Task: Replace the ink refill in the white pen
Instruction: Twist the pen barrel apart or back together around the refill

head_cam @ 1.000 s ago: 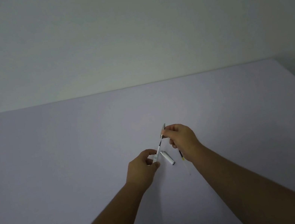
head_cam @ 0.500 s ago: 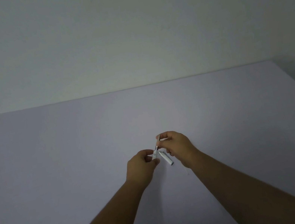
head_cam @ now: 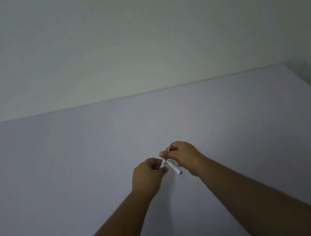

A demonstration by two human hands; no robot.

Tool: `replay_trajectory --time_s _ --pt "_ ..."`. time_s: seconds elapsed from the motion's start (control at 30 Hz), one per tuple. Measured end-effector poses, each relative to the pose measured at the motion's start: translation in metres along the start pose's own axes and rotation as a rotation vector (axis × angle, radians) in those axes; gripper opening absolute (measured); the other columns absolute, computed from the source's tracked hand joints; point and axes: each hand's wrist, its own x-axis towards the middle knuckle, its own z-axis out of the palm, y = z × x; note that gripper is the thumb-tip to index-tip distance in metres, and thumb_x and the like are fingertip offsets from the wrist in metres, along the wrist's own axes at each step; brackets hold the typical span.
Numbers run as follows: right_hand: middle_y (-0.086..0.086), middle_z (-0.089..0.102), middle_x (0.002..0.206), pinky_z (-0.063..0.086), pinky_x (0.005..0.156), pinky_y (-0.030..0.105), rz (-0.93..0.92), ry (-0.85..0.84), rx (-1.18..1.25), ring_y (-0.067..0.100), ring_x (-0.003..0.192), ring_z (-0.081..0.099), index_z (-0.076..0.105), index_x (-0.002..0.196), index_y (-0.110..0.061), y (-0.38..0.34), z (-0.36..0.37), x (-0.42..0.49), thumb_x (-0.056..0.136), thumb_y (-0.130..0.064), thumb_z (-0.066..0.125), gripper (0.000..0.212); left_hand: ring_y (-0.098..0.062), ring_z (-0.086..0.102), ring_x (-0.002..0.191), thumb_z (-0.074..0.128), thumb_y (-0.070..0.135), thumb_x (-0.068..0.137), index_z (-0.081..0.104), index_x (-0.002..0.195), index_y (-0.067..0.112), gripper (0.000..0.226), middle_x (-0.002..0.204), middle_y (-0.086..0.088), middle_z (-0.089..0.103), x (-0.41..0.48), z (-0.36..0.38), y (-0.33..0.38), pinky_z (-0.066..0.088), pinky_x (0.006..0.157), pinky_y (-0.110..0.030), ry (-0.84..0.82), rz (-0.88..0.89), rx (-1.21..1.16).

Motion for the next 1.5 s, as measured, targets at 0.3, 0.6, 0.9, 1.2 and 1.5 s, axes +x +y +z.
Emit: replay_trajectory --time_s 0.3,0.6,0.9,1.2,1.5 --pt "-0.004 0.054 0.065 0.038 0.059 0.027 -0.012 0.004 0.048 0.011 0.056 0.043 0.061 0.068 -0.018 -0.004 -0.003 -0.005 0.08 -0.038 0.067 0.025 -0.01 0.055 0.058 0.073 0.021 0.076 0.067 0.079 0.025 0.008 0.071 0.005 0.064 0.002 -0.004 0.002 0.046 0.056 -0.024 -0.032 -0.015 -0.052" --pt "-0.006 0.059 0.071 0.039 0.058 0.024 -0.019 -0.02 0.063 0.008 0.061 0.049 0.062 0.07 -0.021 -0.008 -0.007 -0.007 0.081 -0.035 0.068 0.019 -0.01 0.056 0.061 0.073 0.02 0.075 0.068 0.079 0.023 0.007 0.069 0.007 0.063 0.002 -0.004 0.006 0.052 0.061 -0.031 -0.031 -0.003 -0.056" --pt "-0.003 0.059 0.076 0.04 0.059 0.026 -0.005 -0.011 0.077 0.011 0.064 0.048 0.063 0.073 -0.022 -0.012 -0.008 -0.008 0.082 -0.034 0.067 0.016 -0.008 0.056 0.063 0.073 0.022 0.076 0.068 0.082 0.021 0.008 0.07 0.007 0.062 0.003 -0.006 0.009 0.048 0.058 -0.022 -0.028 0.006 -0.018" --pt "0.0 0.057 0.076 0.039 0.055 0.024 0.012 -0.03 0.092 0.013 0.063 0.046 0.063 0.076 -0.017 -0.016 -0.011 -0.011 0.084 -0.03 0.065 0.016 -0.007 0.056 0.063 0.074 0.021 0.076 0.068 0.082 0.021 0.009 0.073 0.006 0.064 -0.001 -0.008 0.011 0.046 0.056 -0.019 -0.042 0.007 -0.035" --pt "-0.002 0.056 0.069 0.04 0.057 0.025 0.004 -0.036 0.054 0.012 0.062 0.047 0.061 0.07 -0.016 -0.023 -0.008 -0.016 0.081 -0.033 0.069 0.021 -0.007 0.056 0.064 0.074 0.021 0.076 0.067 0.08 0.023 0.008 0.072 0.007 0.063 -0.008 -0.013 0.016 0.041 0.054 -0.019 -0.05 0.005 -0.059"
